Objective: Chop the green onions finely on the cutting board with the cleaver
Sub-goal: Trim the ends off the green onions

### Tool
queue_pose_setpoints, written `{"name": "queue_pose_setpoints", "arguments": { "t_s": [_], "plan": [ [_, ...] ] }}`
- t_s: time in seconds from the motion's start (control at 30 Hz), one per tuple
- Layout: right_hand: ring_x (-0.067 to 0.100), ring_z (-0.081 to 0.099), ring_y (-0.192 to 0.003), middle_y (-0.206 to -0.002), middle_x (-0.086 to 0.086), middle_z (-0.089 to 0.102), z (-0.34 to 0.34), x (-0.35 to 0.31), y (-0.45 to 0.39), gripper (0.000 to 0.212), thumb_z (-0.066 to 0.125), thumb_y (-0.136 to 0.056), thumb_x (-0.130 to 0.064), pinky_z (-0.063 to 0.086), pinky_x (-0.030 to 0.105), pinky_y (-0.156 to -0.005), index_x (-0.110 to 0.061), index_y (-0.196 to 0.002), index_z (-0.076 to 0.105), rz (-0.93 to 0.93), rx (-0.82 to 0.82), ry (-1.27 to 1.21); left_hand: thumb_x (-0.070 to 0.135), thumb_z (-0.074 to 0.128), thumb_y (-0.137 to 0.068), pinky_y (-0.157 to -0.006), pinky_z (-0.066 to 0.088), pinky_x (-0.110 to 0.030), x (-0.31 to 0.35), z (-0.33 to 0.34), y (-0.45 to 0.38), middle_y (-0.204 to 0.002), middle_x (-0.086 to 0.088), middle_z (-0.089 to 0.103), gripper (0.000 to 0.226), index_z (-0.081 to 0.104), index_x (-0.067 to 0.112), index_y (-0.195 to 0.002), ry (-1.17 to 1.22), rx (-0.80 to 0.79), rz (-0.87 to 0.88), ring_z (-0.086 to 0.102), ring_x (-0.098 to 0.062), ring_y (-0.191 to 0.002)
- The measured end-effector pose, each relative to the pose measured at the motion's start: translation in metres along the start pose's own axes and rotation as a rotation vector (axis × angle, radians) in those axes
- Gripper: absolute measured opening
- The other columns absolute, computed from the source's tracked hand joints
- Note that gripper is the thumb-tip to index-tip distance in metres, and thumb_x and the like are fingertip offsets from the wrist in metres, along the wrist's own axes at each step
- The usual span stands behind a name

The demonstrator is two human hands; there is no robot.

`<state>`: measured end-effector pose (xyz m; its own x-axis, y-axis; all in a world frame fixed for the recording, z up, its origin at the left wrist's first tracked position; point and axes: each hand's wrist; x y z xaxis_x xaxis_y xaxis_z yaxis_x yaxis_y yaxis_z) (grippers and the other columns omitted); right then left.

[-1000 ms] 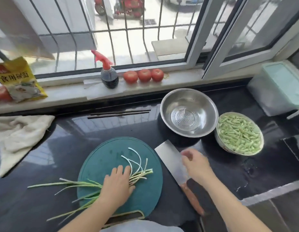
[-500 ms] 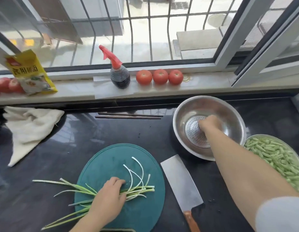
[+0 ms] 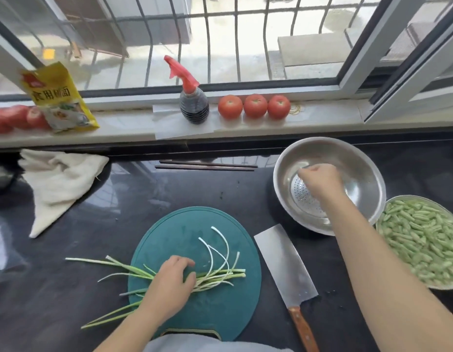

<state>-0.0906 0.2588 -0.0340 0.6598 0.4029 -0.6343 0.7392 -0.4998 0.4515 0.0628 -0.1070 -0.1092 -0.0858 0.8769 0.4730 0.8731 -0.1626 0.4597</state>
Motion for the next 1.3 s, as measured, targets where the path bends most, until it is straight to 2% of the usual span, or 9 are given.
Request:
{"name": "queue_pose_setpoints", "arguments": {
  "t_s": [0.1, 0.2, 0.37, 0.5, 0.67, 0.77, 1.0, 1.13, 1.3],
  "plan": [
    [0.018, 0.049, -0.053, -0.057, -0.001, 0.058, 0.057, -0.014, 0.087, 0.019, 0.061, -0.082, -0.021, 0.04, 0.024, -0.047, -0.008, -0.068, 0.061, -0.203, -0.299, 0.133, 0.034, 0.055, -0.096, -0.102, 0.041, -0.028, -0.02, -0.008, 0.013, -0.12, 0.013, 0.055, 0.029, 0.061, 0.028, -0.124, -0.105, 0.047, 0.044, 0.048, -0.01, -0.115],
    [0.028, 0.064, -0.072, -0.081, 0.006, 0.071, 0.151, -0.006, 0.144, 0.015, 0.055, -0.084, -0.024, 0.051, 0.029, -0.063, -0.015, -0.08, 0.066, -0.395, -0.52, 0.495, 0.036, 0.059, -0.088, -0.1, 0.042, -0.031, -0.046, -0.012, 0.032, -0.113, 0.009, 0.057, 0.033, 0.066, 0.023, -0.117, -0.203, 0.065, 0.16, 0.053, -0.016, -0.111],
    [0.039, 0.062, -0.094, -0.104, 0.013, 0.06, 0.243, 0.005, 0.162, 0.014, 0.053, -0.092, -0.008, 0.041, 0.038, -0.068, -0.009, -0.103, 0.062, -0.666, -0.437, 0.812, 0.036, 0.065, -0.08, -0.103, 0.034, -0.03, -0.078, -0.021, 0.062, -0.114, 0.007, 0.056, 0.039, 0.065, 0.023, -0.117, -0.266, 0.123, 0.351, 0.052, -0.016, -0.112],
    [0.03, 0.061, -0.091, -0.099, 0.002, 0.056, 0.223, 0.028, 0.172, 0.023, 0.049, -0.097, -0.013, 0.049, 0.038, -0.076, -0.019, -0.103, 0.07, -0.581, -0.299, 0.536, 0.043, 0.066, -0.08, -0.107, 0.032, -0.032, -0.107, -0.024, 0.067, -0.122, 0.007, 0.055, 0.05, 0.064, 0.022, -0.125, -0.286, 0.104, 0.41, 0.052, -0.018, -0.118],
    [0.037, 0.049, -0.102, -0.113, 0.012, 0.055, 0.124, 0.136, 0.227, 0.036, 0.064, -0.082, -0.006, 0.045, 0.048, -0.085, -0.011, -0.118, 0.063, -0.151, 0.305, 0.479, 0.052, 0.076, -0.075, -0.115, 0.022, -0.05, -0.103, -0.013, 0.054, -0.142, -0.005, 0.054, 0.075, 0.054, 0.02, -0.139, -0.515, 0.077, 0.519, 0.045, -0.034, -0.138],
    [0.037, 0.039, -0.113, -0.128, 0.014, 0.044, 0.103, 0.187, 0.248, 0.064, 0.065, -0.08, -0.017, 0.042, 0.048, -0.092, -0.016, -0.14, 0.041, 0.14, 0.15, 0.62, 0.046, 0.072, -0.079, -0.117, 0.023, -0.054, -0.099, -0.011, 0.045, -0.149, -0.008, 0.05, 0.078, 0.047, 0.02, -0.148, -0.599, 0.052, 0.549, 0.041, -0.035, -0.142],
    [0.029, 0.043, -0.104, -0.116, 0.008, 0.043, 0.104, 0.195, 0.237, 0.092, 0.059, -0.084, -0.014, 0.046, 0.039, -0.085, -0.018, -0.156, 0.003, -0.002, 0.072, 0.723, 0.028, 0.077, -0.074, -0.101, 0.049, -0.05, -0.098, -0.003, 0.028, -0.122, -0.01, 0.062, 0.066, 0.058, 0.015, -0.136, -0.649, 0.097, 0.635, 0.059, -0.033, -0.108],
    [0.03, 0.045, -0.104, -0.115, 0.011, 0.046, 0.09, 0.185, 0.255, 0.078, 0.051, -0.086, -0.013, 0.042, 0.04, -0.086, -0.018, -0.154, 0.014, 0.074, 0.096, 0.648, 0.018, 0.072, -0.078, -0.09, 0.051, -0.045, -0.097, 0.002, 0.021, -0.114, -0.01, 0.061, 0.057, 0.06, 0.011, -0.133, -0.641, 0.129, 0.663, 0.059, -0.032, -0.099],
    [0.027, 0.059, -0.105, -0.114, 0.0, 0.061, 0.102, 0.154, 0.326, 0.045, 0.043, -0.102, -0.039, 0.047, 0.039, -0.085, -0.028, -0.145, 0.044, 0.06, 0.219, 0.329, 0.041, 0.073, -0.082, -0.111, 0.039, -0.055, -0.114, -0.003, 0.031, -0.131, -0.01, 0.058, 0.071, 0.053, 0.012, -0.142, -0.637, 0.15, 0.6, 0.053, -0.034, -0.125]
  ]
}}
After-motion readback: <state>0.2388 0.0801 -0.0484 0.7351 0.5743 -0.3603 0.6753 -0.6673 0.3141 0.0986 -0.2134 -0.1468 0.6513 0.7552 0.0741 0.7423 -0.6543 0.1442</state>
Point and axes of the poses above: each hand's wrist, its own y-axis away from the middle knuckle, its own z-axis out of the palm, x = y × z
